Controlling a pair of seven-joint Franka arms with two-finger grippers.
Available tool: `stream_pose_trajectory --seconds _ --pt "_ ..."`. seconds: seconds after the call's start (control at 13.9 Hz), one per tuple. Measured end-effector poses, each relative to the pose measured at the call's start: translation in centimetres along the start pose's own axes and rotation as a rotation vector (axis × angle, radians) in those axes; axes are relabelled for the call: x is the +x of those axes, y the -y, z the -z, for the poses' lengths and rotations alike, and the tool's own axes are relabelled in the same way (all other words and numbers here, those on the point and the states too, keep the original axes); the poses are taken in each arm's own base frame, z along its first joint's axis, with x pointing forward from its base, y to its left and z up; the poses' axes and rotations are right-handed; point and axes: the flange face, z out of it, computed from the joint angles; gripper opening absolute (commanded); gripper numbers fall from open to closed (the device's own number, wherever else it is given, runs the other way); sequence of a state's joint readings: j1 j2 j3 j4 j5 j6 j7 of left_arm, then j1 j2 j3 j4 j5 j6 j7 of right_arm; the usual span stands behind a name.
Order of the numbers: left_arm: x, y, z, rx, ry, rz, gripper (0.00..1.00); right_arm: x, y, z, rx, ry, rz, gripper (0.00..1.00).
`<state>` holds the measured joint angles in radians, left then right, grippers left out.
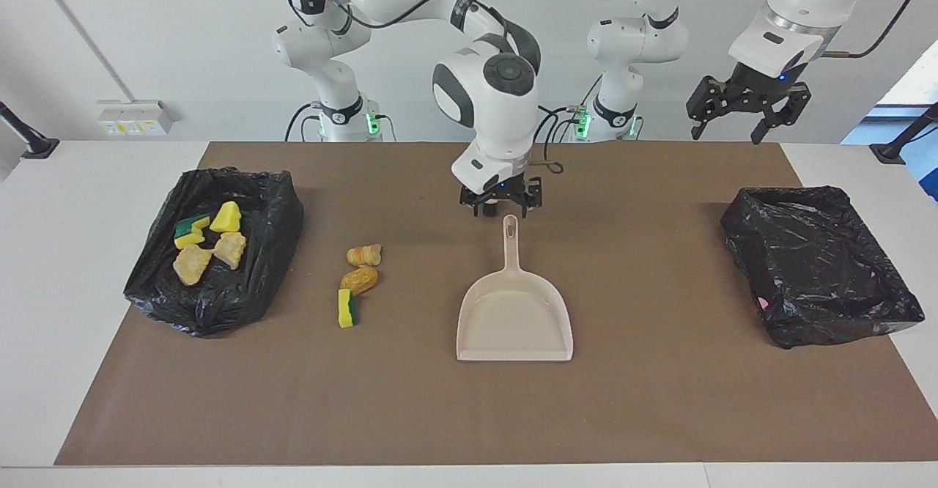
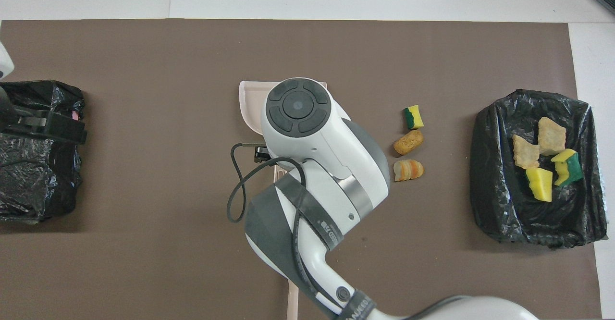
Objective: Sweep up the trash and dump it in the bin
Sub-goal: 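Set the dustpan down mid-mat and withdraw the right gripper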
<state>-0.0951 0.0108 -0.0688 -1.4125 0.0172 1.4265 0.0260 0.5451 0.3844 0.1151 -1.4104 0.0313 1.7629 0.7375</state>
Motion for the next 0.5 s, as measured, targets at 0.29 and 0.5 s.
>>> stream_pose_trajectory --seconds 0.29,0.5 --pt "0.0 0.2 0.1 0.003 -0.001 0.004 1.0 -7.4 -1.9 1.8 0.032 0.116 0.006 1.0" --pt "-0.1 0.2 0.1 0.002 0.001 0.004 1.0 -13.7 -2.7 -2.4 0.05 0.168 -0.003 1.0"
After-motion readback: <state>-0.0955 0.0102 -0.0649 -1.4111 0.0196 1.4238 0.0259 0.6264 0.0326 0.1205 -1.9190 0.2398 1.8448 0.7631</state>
